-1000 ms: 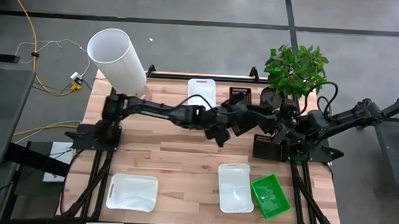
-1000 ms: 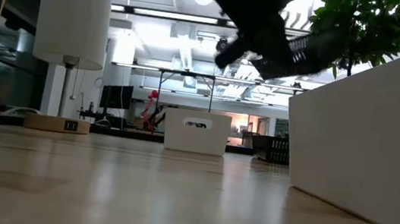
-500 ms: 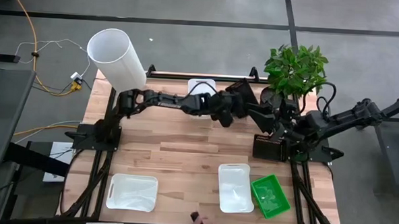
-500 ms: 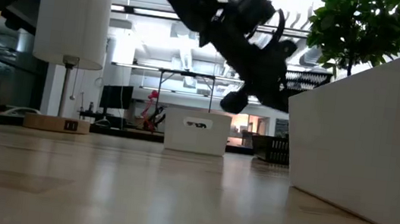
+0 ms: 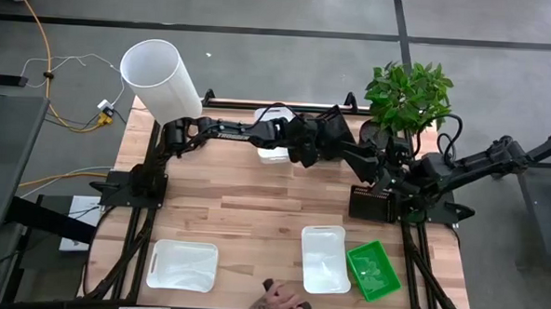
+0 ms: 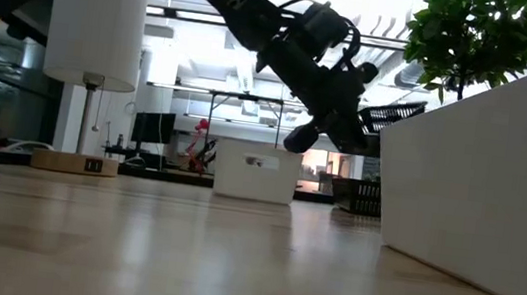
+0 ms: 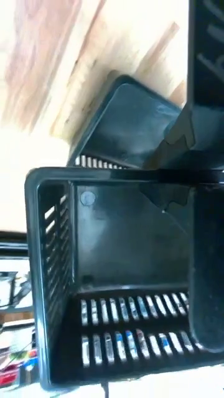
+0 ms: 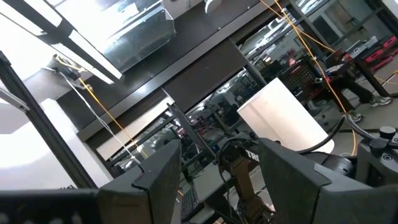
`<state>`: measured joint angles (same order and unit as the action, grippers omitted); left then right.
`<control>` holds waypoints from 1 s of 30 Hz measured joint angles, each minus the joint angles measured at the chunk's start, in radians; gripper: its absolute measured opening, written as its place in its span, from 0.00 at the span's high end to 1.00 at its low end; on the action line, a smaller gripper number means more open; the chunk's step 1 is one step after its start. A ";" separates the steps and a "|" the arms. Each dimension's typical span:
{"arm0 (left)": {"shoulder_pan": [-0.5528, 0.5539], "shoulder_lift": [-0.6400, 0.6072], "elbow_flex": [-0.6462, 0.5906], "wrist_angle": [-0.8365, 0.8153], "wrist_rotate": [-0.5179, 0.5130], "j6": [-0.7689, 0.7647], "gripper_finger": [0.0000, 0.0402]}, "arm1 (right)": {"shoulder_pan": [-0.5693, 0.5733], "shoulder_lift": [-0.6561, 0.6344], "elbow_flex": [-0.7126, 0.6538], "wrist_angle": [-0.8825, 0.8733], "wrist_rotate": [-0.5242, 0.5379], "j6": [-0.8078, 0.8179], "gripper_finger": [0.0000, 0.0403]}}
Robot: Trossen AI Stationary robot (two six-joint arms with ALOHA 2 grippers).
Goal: Stack baskets by color
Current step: Stack the bottom left black bin on top of the top black bin
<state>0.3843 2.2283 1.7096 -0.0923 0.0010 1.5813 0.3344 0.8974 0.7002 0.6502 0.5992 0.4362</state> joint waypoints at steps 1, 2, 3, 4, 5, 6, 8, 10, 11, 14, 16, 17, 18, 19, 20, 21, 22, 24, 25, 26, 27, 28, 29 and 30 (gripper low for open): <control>0.000 0.001 0.000 0.015 0.011 -0.002 0.99 | 0.000 0.000 0.000 0.000 0.000 0.000 0.50; 0.001 0.003 -0.001 0.032 0.017 -0.015 0.99 | 0.000 0.000 0.000 -0.002 0.000 0.000 0.50; 0.000 0.005 -0.002 0.048 0.018 -0.033 0.98 | 0.000 0.000 0.000 -0.003 0.000 0.000 0.50; 0.001 0.006 -0.003 0.061 0.017 -0.052 0.97 | 0.000 0.000 0.000 -0.003 0.000 0.000 0.50; 0.002 0.007 -0.004 0.069 0.016 -0.070 0.96 | 0.000 0.000 0.000 -0.003 0.000 0.000 0.50; 0.005 0.007 -0.004 0.075 0.014 -0.081 0.95 | 0.000 0.000 0.000 -0.003 0.000 0.000 0.50; 0.011 0.007 -0.004 0.080 0.011 -0.084 0.93 | 0.000 0.000 0.000 -0.003 0.000 0.000 0.50; 0.017 0.007 -0.004 0.082 -0.001 -0.098 0.89 | 0.000 0.000 0.000 -0.003 0.000 0.000 0.50; 0.019 0.007 -0.004 0.083 -0.010 -0.116 0.88 | 0.000 0.000 0.000 -0.003 0.000 0.000 0.50; 0.022 0.007 -0.004 0.088 -0.044 -0.156 0.83 | 0.000 0.000 0.000 -0.003 0.000 0.000 0.50; 0.021 0.007 -0.004 0.089 -0.059 -0.162 0.79 | 0.000 0.000 0.000 -0.003 0.000 0.000 0.50; 0.019 0.007 -0.004 0.089 -0.063 -0.162 0.78 | 0.000 0.000 0.000 -0.003 0.000 0.000 0.50; 0.018 0.007 -0.004 0.089 -0.065 -0.163 0.76 | 0.000 0.000 0.000 -0.003 0.000 -0.003 0.50; 0.018 0.007 -0.004 0.089 -0.065 -0.164 0.74 | 0.000 0.000 0.000 -0.003 0.000 -0.007 0.50; 0.017 0.007 -0.004 0.089 -0.065 -0.164 0.73 | 0.000 0.000 0.000 -0.003 0.000 -0.009 0.50; 0.015 0.007 -0.004 0.089 -0.065 -0.164 0.71 | 0.000 0.000 0.000 -0.003 0.000 -0.011 0.50; 0.014 0.007 -0.004 0.089 -0.064 -0.164 0.70 | 0.000 0.000 0.000 -0.003 0.000 -0.011 0.50; 0.011 0.007 -0.004 0.090 -0.059 -0.164 0.67 | 0.000 0.000 0.000 -0.003 0.000 -0.011 0.50; 0.009 0.007 -0.004 0.092 -0.058 -0.165 0.66 | 0.000 0.000 0.000 -0.003 0.000 -0.011 0.50; 0.008 0.007 -0.004 0.093 -0.058 -0.165 0.65 | 0.000 0.000 0.000 -0.003 0.000 -0.011 0.50; 0.006 0.007 -0.004 0.095 -0.058 -0.165 0.64 | 0.000 0.000 0.000 -0.003 0.000 -0.011 0.50; 0.004 0.007 -0.004 0.098 -0.057 -0.165 0.63 | 0.000 0.000 0.000 -0.003 0.000 -0.011 0.50; 0.002 0.007 -0.004 0.101 -0.055 -0.167 0.62 | 0.000 0.000 0.000 -0.003 0.000 -0.011 0.50; 0.001 0.007 -0.004 0.104 -0.053 -0.169 0.61 | 0.000 0.000 0.000 -0.003 0.000 -0.011 0.50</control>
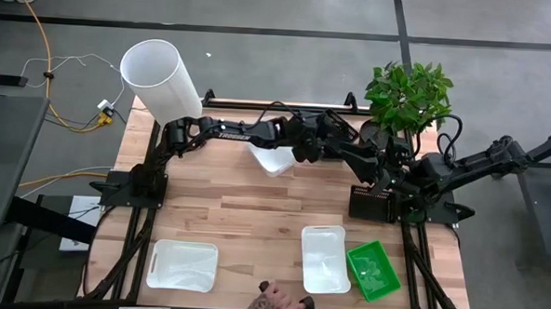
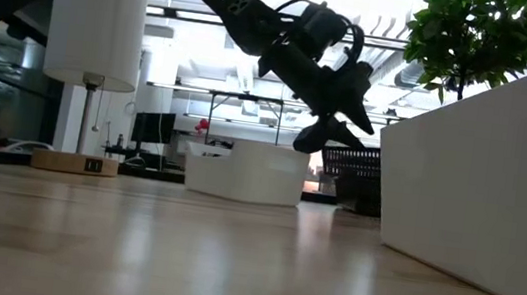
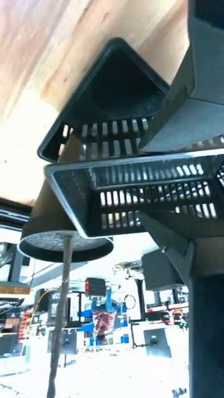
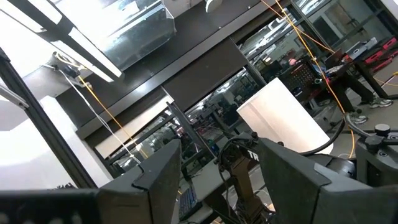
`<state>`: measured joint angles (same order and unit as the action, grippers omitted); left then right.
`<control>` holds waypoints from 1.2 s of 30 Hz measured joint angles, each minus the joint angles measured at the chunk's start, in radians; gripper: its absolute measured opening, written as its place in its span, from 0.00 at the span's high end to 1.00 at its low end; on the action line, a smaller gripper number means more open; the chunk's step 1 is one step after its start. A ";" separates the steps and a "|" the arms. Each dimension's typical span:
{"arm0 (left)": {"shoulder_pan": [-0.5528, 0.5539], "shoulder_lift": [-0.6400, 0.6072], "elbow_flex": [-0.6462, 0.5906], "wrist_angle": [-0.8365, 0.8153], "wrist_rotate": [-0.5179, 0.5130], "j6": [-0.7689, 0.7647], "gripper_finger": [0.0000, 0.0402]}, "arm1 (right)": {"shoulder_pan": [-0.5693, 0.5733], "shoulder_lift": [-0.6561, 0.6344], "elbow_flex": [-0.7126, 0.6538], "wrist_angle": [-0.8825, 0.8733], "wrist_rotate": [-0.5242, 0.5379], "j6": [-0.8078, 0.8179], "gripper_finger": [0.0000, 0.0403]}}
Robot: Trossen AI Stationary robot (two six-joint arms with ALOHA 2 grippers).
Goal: Stack baskets by color
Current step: Stack the bottom left black bin on top of the top black bin
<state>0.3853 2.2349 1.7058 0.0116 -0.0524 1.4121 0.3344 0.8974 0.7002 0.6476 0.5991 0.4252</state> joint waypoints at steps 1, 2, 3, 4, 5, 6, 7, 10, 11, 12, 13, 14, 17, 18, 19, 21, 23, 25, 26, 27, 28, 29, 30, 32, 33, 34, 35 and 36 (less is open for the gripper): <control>-0.001 0.000 0.000 0.006 0.000 -0.006 0.61 | 0.000 0.000 0.000 0.000 0.000 0.000 0.50; -0.001 0.000 0.000 0.014 -0.001 -0.013 0.60 | 0.000 0.000 0.000 0.000 0.000 0.000 0.50; -0.002 0.000 0.000 0.021 -0.006 -0.018 0.60 | 0.000 0.000 0.000 0.000 0.000 0.000 0.50; -0.003 0.000 0.000 0.029 -0.013 -0.023 0.60 | 0.000 0.000 0.000 0.000 0.000 0.000 0.50; -0.004 0.000 0.000 0.037 -0.021 -0.032 0.59 | 0.000 0.000 0.000 0.000 0.000 0.000 0.50; -0.007 0.000 0.000 0.047 -0.034 -0.042 0.59 | 0.000 0.000 0.000 0.000 0.000 -0.001 0.50; -0.008 -0.004 0.000 0.053 -0.043 -0.053 0.59 | 0.000 0.000 0.000 0.000 0.000 -0.005 0.50; -0.017 -0.020 0.006 0.063 -0.046 -0.094 0.59 | -0.003 0.000 0.000 0.001 0.000 -0.008 0.50; -0.020 -0.028 0.009 0.060 -0.045 -0.113 0.59 | -0.006 0.000 0.000 0.002 0.000 -0.008 0.50; -0.023 -0.034 0.015 0.063 -0.045 -0.127 0.59 | -0.009 0.000 0.000 0.005 0.000 -0.008 0.50; -0.027 -0.041 0.017 0.064 -0.045 -0.141 0.59 | -0.010 0.000 0.000 0.006 0.000 -0.008 0.50; -0.029 -0.047 0.017 0.065 -0.045 -0.158 0.59 | -0.014 0.000 0.000 0.007 0.000 -0.008 0.50; -0.037 -0.064 0.018 0.041 -0.060 -0.213 0.59 | -0.023 0.000 0.000 0.007 -0.004 -0.008 0.50; -0.040 -0.075 0.018 0.021 -0.071 -0.226 0.59 | -0.026 0.000 0.000 0.007 -0.005 -0.008 0.50; -0.042 -0.087 0.017 -0.005 -0.081 -0.238 0.59 | -0.028 0.000 0.000 0.007 -0.005 -0.008 0.50; -0.048 -0.122 0.017 -0.059 -0.088 -0.280 0.59 | -0.031 0.000 0.000 0.008 -0.006 -0.007 0.50; -0.057 -0.165 0.017 -0.114 -0.091 -0.345 0.59 | -0.033 0.000 0.000 0.008 -0.007 -0.007 0.50; -0.066 -0.215 0.017 -0.196 -0.091 -0.418 0.59 | -0.034 0.000 0.000 0.008 -0.008 0.001 0.50; -0.072 -0.243 0.017 -0.228 -0.090 -0.459 0.59 | -0.034 0.000 0.000 0.008 -0.010 0.002 0.50; -0.074 -0.275 0.017 -0.279 -0.087 -0.507 0.59 | -0.033 0.000 0.000 0.008 -0.013 0.002 0.50; -0.078 -0.306 0.017 -0.326 -0.085 -0.565 0.59 | -0.033 0.000 0.000 0.008 -0.016 0.002 0.50; -0.082 -0.340 0.017 -0.361 -0.082 -0.626 0.60 | -0.033 0.000 0.000 0.008 -0.019 0.002 0.50; -0.082 -0.375 0.018 -0.410 -0.068 -0.690 0.60 | -0.033 0.000 0.000 0.006 -0.021 0.002 0.50; -0.080 -0.446 0.017 -0.506 -0.011 -0.827 0.63 | -0.033 -0.001 0.000 -0.005 -0.022 0.003 0.50; -0.077 -0.479 0.013 -0.537 0.028 -0.897 0.65 | -0.033 -0.001 0.000 -0.019 -0.019 0.004 0.50; -0.075 -0.516 0.000 -0.554 0.065 -0.966 0.68 | -0.033 0.000 0.000 -0.036 -0.014 0.013 0.50; -0.075 -0.555 -0.020 -0.573 0.096 -1.028 0.72 | -0.033 0.000 0.000 -0.056 -0.008 0.017 0.50; -0.078 -0.595 -0.046 -0.578 0.124 -1.085 0.77 | -0.034 0.000 0.000 -0.079 -0.004 0.019 0.50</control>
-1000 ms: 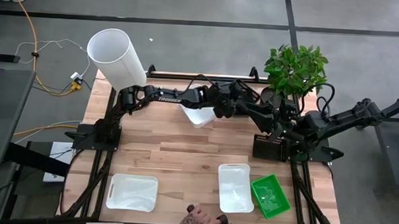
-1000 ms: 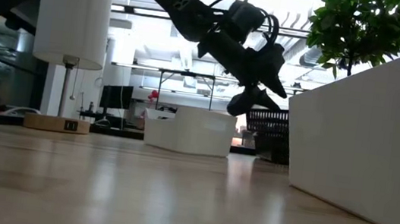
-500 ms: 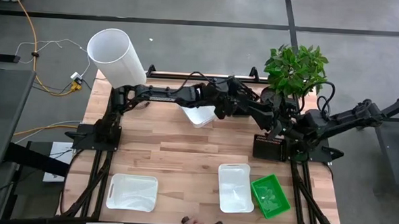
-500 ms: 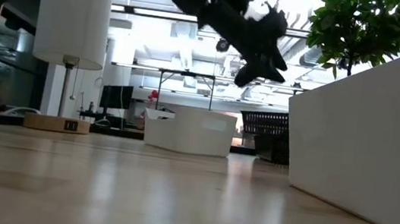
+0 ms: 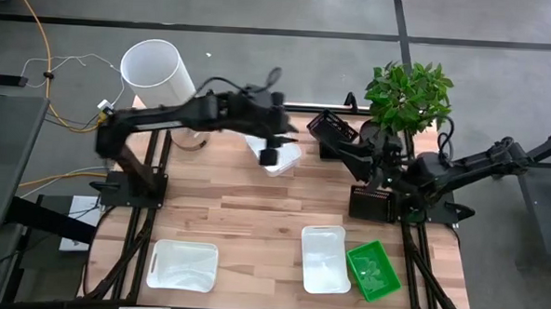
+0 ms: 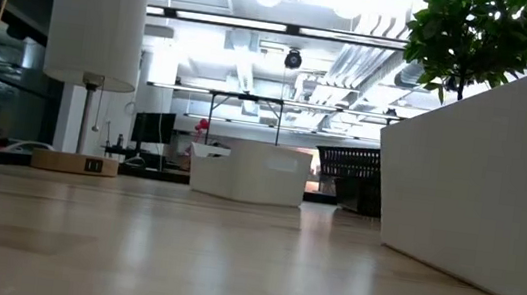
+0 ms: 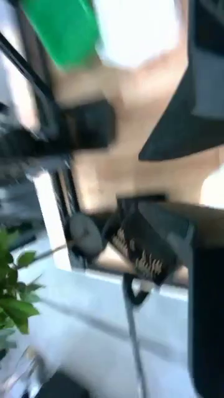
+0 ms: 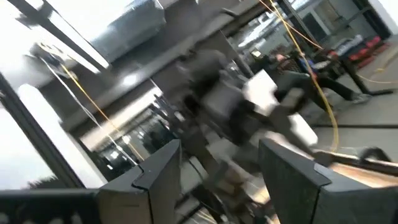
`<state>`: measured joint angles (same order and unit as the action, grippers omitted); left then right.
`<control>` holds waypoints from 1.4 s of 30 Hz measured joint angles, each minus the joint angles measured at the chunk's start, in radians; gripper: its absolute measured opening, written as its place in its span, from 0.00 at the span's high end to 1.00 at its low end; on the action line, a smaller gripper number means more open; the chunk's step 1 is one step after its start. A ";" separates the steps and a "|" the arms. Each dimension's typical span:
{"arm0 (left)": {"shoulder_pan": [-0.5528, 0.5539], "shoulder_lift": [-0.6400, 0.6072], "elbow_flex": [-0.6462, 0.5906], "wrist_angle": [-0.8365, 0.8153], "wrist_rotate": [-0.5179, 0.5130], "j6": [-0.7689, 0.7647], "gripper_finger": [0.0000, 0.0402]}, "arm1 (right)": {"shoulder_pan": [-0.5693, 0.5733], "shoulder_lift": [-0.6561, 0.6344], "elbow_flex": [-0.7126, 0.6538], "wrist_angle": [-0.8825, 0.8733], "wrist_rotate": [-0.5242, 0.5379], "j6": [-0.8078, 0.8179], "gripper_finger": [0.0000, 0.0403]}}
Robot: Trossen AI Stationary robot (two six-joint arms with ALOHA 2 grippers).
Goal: Stack baskets by color
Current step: Stack the bottom left black bin on top of the top black bin
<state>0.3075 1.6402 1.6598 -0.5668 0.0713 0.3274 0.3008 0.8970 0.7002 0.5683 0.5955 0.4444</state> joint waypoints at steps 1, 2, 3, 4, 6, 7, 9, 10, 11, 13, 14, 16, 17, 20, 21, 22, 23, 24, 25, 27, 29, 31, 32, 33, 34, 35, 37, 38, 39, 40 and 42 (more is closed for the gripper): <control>-0.006 -0.039 -0.028 0.003 0.027 -0.051 0.82 | 0.000 0.000 0.000 -0.026 0.004 0.000 0.50; -0.012 -0.081 -0.062 0.009 0.053 -0.099 0.88 | -0.001 0.000 0.000 -0.054 0.008 0.000 0.50; -0.023 -0.122 -0.102 0.023 0.077 -0.142 0.94 | -0.004 0.000 0.000 -0.082 0.012 0.002 0.50; -0.035 -0.162 -0.145 0.054 0.090 -0.186 0.97 | -0.011 0.000 0.000 -0.114 0.013 0.009 0.50; -0.073 -0.250 -0.251 0.143 0.091 -0.275 0.97 | -0.032 0.000 0.000 -0.171 0.015 0.047 0.50; -0.098 -0.292 -0.311 0.210 0.080 -0.312 0.97 | -0.047 0.003 0.010 -0.225 0.015 0.066 0.50; -0.154 -0.371 -0.433 0.364 0.052 -0.386 0.99 | -0.080 0.024 0.062 -0.361 -0.002 0.096 0.50; -0.182 -0.405 -0.495 0.444 0.029 -0.427 0.99 | -0.098 0.037 0.098 -0.448 -0.011 0.105 0.50; -0.211 -0.435 -0.554 0.529 0.000 -0.468 0.99 | -0.118 0.057 0.141 -0.530 -0.025 0.116 0.50; -0.270 -0.486 -0.662 0.675 -0.079 -0.525 0.99 | -0.161 0.103 0.238 -0.717 -0.039 0.137 0.50; -0.296 -0.504 -0.711 0.740 -0.129 -0.547 1.00 | -0.185 0.127 0.285 -0.823 -0.039 0.149 0.50; -0.344 -0.530 -0.786 0.832 -0.230 -0.592 1.00 | -0.237 0.185 0.373 -1.017 -0.038 0.186 0.50; -0.364 -0.539 -0.816 0.859 -0.272 -0.612 1.00 | -0.263 0.213 0.410 -1.111 -0.039 0.208 0.50; -0.410 -0.550 -0.863 0.885 -0.356 -0.659 1.00 | -0.340 0.293 0.488 -1.309 -0.038 0.281 0.50; -0.422 -0.550 -0.869 0.885 -0.375 -0.666 1.00 | -0.364 0.317 0.500 -1.350 -0.038 0.294 0.50; -0.431 -0.550 -0.874 0.885 -0.387 -0.673 1.00 | -0.387 0.341 0.506 -1.380 -0.038 0.302 0.50; -0.439 -0.550 -0.876 0.884 -0.398 -0.680 1.00 | -0.408 0.364 0.509 -1.397 -0.034 0.310 0.50; -0.445 -0.550 -0.876 0.884 -0.402 -0.682 1.00 | -0.428 0.385 0.509 -1.403 -0.029 0.317 0.50; -0.449 -0.550 -0.876 0.887 -0.404 -0.684 1.00 | -0.449 0.407 0.508 -1.409 -0.027 0.319 0.50; -0.453 -0.550 -0.876 0.886 -0.405 -0.684 1.00 | -0.484 0.454 0.503 -1.409 -0.023 0.345 0.50; -0.453 -0.550 -0.876 0.886 -0.408 -0.686 1.00 | -0.516 0.506 0.497 -1.410 -0.013 0.380 0.50; -0.454 -0.553 -0.876 0.885 -0.409 -0.696 1.00 | -0.538 0.551 0.497 -1.409 0.037 0.395 0.50; -0.453 -0.554 -0.876 0.885 -0.408 -0.703 1.00 | -0.549 0.572 0.497 -1.406 0.075 0.396 0.50; -0.453 -0.556 -0.876 0.888 -0.409 -0.711 1.00 | -0.559 0.591 0.497 -1.405 0.104 0.398 0.50; -0.453 -0.556 -0.876 0.888 -0.408 -0.718 1.00 | -0.573 0.612 0.497 -1.407 0.123 0.407 0.50; -0.453 -0.556 -0.876 0.887 -0.408 -0.724 1.00 | -0.587 0.630 0.497 -1.408 0.125 0.411 0.50; -0.453 -0.556 -0.876 0.886 -0.408 -0.740 1.00 | -0.623 0.663 0.497 -1.409 0.082 0.394 0.50; -0.453 -0.556 -0.876 0.887 -0.408 -0.745 1.00 | -0.641 0.678 0.496 -1.409 0.050 0.375 0.50; -0.453 -0.556 -0.876 0.887 -0.404 -0.748 1.00 | -0.657 0.694 0.496 -1.409 0.027 0.349 0.50; -0.453 -0.556 -0.876 0.886 -0.398 -0.755 1.00 | -0.672 0.707 0.496 -1.408 0.016 0.325 0.50; -0.453 -0.556 -0.876 0.886 -0.396 -0.767 1.00 | -0.699 0.723 0.496 -1.408 0.006 0.286 0.50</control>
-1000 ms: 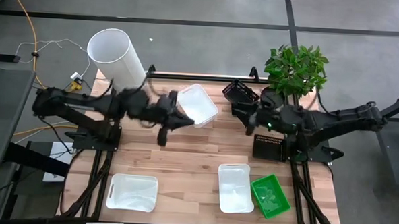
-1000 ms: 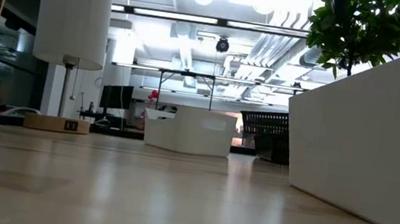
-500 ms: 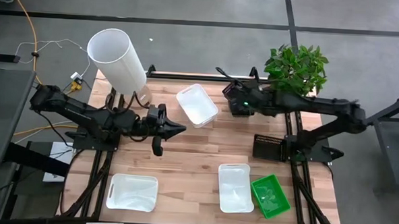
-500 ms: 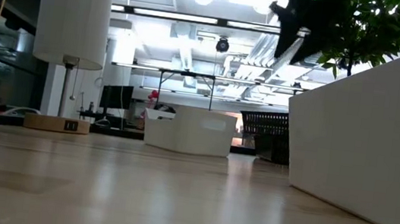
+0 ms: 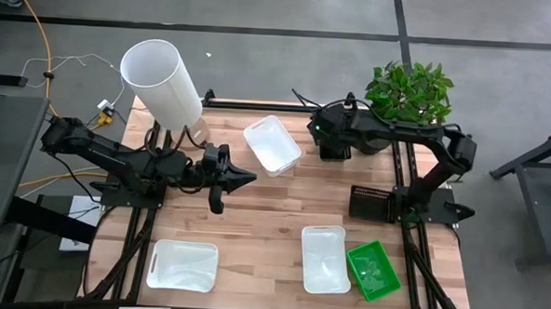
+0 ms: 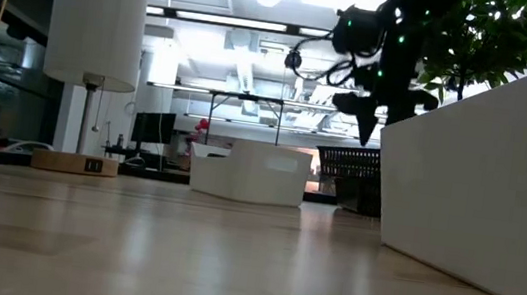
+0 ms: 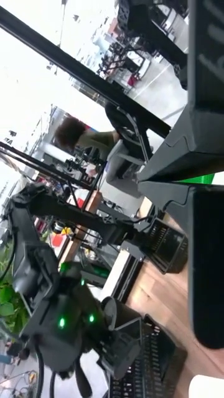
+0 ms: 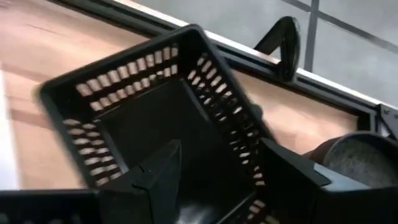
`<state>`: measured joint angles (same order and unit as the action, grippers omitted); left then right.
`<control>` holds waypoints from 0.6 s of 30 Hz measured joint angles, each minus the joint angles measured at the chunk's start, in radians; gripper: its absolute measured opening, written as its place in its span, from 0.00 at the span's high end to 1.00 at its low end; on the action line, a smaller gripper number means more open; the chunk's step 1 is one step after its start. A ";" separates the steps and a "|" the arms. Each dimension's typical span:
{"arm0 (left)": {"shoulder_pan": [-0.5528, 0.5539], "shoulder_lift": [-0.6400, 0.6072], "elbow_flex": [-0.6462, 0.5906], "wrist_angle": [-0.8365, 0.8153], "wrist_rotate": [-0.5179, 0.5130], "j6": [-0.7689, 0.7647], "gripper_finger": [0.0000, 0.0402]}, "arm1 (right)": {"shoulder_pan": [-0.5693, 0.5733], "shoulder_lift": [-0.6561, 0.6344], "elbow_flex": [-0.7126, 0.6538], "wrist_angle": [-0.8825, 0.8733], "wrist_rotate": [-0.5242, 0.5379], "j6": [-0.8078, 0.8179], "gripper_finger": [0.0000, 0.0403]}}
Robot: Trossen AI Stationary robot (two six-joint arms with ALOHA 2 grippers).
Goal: Stack baskets by color
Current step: Stack the bottom left black bin on top of the top black bin
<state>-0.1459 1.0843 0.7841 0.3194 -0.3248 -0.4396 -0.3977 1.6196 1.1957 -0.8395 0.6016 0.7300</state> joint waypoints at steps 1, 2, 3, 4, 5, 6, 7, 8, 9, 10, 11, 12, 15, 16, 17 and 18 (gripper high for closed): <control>0.000 0.000 0.000 0.000 0.001 -0.003 1.00 | -0.011 0.002 0.000 0.003 0.000 -0.014 0.50; 0.000 0.000 0.000 0.000 0.003 -0.003 1.00 | -0.022 0.002 0.000 0.006 0.000 -0.031 0.50; 0.000 0.000 0.000 0.000 0.003 -0.003 1.00 | -0.030 0.002 0.000 0.007 0.002 -0.042 0.50; 0.000 0.000 0.000 0.000 0.003 -0.003 1.00 | -0.039 -0.001 0.000 0.007 0.006 -0.056 0.50; 0.000 0.000 0.000 0.000 0.003 -0.003 1.00 | -0.048 -0.004 0.000 0.008 0.007 -0.072 0.50; 0.000 0.000 0.000 0.000 0.003 -0.004 1.00 | -0.058 -0.006 0.000 0.012 0.002 -0.087 0.50; 0.000 0.000 0.000 0.000 0.003 -0.004 1.00 | -0.070 -0.007 0.000 0.012 -0.016 -0.109 0.50; 0.000 0.000 0.000 0.000 0.003 -0.004 1.00 | -0.084 -0.007 0.000 0.007 -0.047 -0.130 0.50; 0.000 0.000 0.000 0.000 0.003 -0.004 1.00 | -0.098 -0.007 0.000 0.004 -0.075 -0.143 0.50; 0.000 0.000 0.000 0.000 0.003 -0.004 1.00 | -0.112 -0.005 0.000 0.006 -0.100 -0.153 0.50; 0.000 0.000 0.000 0.000 0.003 -0.004 1.00 | -0.125 -0.004 0.000 0.006 -0.115 -0.162 0.50; 0.000 0.000 0.000 0.000 0.003 -0.004 1.00 | -0.136 -0.004 0.000 0.005 -0.119 -0.170 0.50; 0.000 0.000 0.000 0.000 0.003 -0.006 1.00 | -0.162 -0.004 0.000 0.006 -0.124 -0.190 0.50; 0.000 0.000 0.000 0.000 0.003 -0.006 1.00 | -0.169 -0.004 0.000 0.006 -0.135 -0.201 0.50; 0.000 0.000 0.000 0.000 0.003 -0.006 1.00 | -0.178 -0.004 0.000 0.006 -0.150 -0.218 0.50; 0.000 0.000 0.000 0.000 0.006 -0.006 1.00 | -0.185 -0.004 0.000 0.008 -0.169 -0.237 0.50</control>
<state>-0.1459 1.0843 0.7841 0.3195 -0.3189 -0.4458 -0.5823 1.6161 1.1957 -0.8312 0.4325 0.4932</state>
